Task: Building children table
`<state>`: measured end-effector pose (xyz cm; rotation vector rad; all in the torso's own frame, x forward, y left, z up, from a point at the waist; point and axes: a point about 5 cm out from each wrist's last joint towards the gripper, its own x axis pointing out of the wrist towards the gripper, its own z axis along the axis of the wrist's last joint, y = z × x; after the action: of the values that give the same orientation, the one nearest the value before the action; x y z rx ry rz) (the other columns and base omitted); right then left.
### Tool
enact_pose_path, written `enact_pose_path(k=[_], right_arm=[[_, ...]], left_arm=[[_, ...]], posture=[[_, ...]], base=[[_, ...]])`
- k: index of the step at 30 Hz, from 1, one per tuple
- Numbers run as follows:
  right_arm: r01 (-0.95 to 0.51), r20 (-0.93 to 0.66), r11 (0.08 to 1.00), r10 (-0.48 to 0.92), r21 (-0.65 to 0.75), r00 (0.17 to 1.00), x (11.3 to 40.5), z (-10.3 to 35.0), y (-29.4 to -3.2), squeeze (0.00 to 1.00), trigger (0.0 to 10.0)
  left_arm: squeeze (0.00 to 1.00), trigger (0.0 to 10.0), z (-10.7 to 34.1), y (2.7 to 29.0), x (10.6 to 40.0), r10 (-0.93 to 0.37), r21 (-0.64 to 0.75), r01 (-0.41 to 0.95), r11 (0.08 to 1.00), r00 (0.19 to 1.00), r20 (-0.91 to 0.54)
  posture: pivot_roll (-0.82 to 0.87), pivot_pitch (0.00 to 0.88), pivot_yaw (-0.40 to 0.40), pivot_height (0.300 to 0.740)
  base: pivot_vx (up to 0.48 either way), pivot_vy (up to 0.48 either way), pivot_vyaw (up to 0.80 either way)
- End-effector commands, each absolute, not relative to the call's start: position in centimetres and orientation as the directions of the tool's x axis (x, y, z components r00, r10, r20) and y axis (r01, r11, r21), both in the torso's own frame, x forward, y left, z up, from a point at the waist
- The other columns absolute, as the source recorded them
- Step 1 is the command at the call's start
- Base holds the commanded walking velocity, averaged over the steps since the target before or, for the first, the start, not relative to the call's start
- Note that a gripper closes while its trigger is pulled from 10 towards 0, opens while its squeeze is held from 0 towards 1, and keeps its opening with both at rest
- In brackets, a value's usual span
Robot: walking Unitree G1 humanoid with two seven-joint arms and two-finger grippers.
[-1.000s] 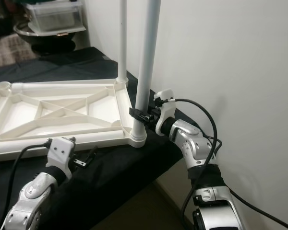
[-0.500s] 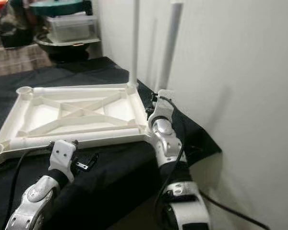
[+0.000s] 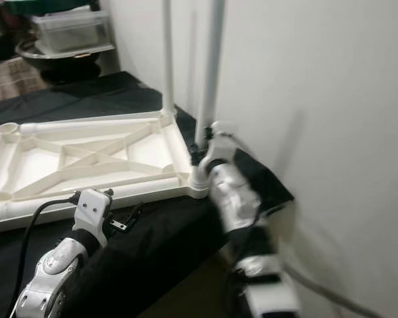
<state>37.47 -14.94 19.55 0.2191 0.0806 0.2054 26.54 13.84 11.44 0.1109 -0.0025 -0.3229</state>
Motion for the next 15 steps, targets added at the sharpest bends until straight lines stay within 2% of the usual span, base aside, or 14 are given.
enact_pose_path(k=[1,3,6,7,8,9,12,15], right_arm=[[-0.284,-0.021,0.914,0.302,0.289,0.953,37.4,20.1,-15.6,0.0,10.0],[-0.486,0.024,0.827,0.5,0.281,0.866,36.6,20.4,-16.7,0.0,10.0],[-0.574,-0.002,0.786,0.591,0.229,0.807,36.1,19.9,-17.2,0.0,10.0],[-0.599,-0.023,0.773,0.616,0.209,0.787,36.0,19.5,-17.1,0.0,4.5],[-0.599,-0.023,0.773,0.616,0.209,0.787,36.0,19.5,-17.1,0.0,4.5],[-0.616,-0.037,0.76,0.635,0.207,0.772,35.9,19.3,-17.0,0.0,0.0],[-0.632,-0.04,0.743,0.654,0.219,0.755,35.8,19.0,-16.9,0.0,0.0],[-0.571,-0.073,0.789,0.598,0.226,0.798,36.4,18.0,-16.7,0.0,0.0]], left_arm=[[0.0,10.0,10.8,13.9,26.4,-0.317,0.117,0.32,0.94,0.947,-0.04],[0.0,10.0,10.8,13.8,26.4,-0.318,0.115,0.32,0.94,0.947,-0.041],[0.0,10.0,10.8,13.7,26.5,-0.322,0.116,0.324,0.939,0.946,-0.04],[0.0,10.0,10.9,13.7,26.5,-0.322,0.116,0.324,0.939,0.946,-0.038],[0.0,10.0,10.9,13.7,26.5,-0.322,0.116,0.324,0.939,0.946,-0.038],[0.0,10.0,10.9,13.7,26.5,-0.321,0.117,0.323,0.939,0.946,-0.038],[0.0,10.0,10.9,13.8,26.5,-0.319,0.118,0.321,0.94,0.947,-0.037],[0.0,10.0,10.9,14.0,26.2,-0.316,0.121,0.318,0.94,0.948,-0.04]], posture=[[0.05,0.0,-0.033,0.74],[0.04,0.0,-0.029,0.74],[0.05,0.0,-0.033,0.74],[0.06,0.0,-0.037,0.74],[0.06,0.0,-0.037,0.74],[0.06,0.0,-0.037,0.74],[0.06,0.0,-0.039,0.74],[0.07,0.0,-0.045,0.74]], base=[[0.0,0.0,0.0],[0.0,0.0,0.0],[0.0,0.0,0.0],[0.0,0.0,0.0],[0.0,0.0,0.0],[0.0,0.0,0.0],[0.0,0.0,0.0],[0.0,0.0,0.0]])
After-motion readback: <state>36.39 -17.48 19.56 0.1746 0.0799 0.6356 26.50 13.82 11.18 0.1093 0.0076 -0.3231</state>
